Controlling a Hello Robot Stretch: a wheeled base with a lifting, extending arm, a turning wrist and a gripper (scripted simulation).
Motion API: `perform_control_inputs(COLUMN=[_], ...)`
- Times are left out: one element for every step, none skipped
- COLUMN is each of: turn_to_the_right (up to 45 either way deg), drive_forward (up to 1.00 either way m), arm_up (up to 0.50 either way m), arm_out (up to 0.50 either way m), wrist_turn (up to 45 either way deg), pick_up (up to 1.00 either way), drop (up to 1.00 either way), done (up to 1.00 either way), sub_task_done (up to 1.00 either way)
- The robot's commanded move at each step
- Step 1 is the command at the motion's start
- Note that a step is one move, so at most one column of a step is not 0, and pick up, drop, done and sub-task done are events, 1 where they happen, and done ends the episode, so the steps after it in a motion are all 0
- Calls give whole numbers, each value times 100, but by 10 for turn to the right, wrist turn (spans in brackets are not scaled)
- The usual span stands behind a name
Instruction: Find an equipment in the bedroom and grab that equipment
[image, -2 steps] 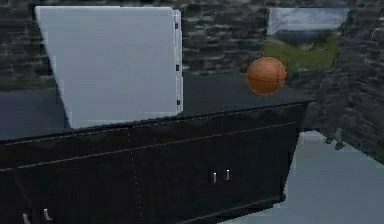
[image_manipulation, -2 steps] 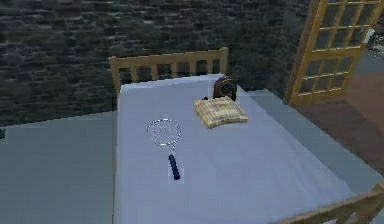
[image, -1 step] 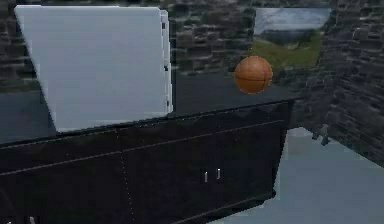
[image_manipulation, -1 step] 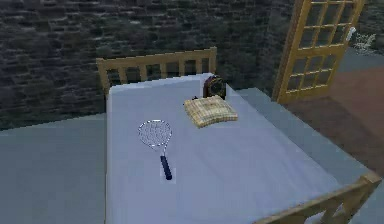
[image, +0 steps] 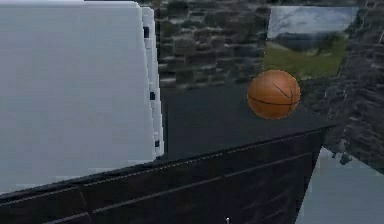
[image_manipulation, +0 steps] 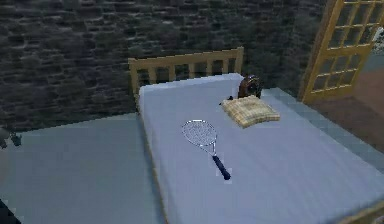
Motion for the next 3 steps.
perform_control_inputs(turn_to_the_right=[60,0,-450], drive_forward=[0,15,0], arm_up=[0,0,0], arm_out=[0,0,0], wrist_turn=[0,0,0], pick_up=[0,0,0], drop=[0,0,0], done=[0,0,0], sub_task_done=[0,0,0])
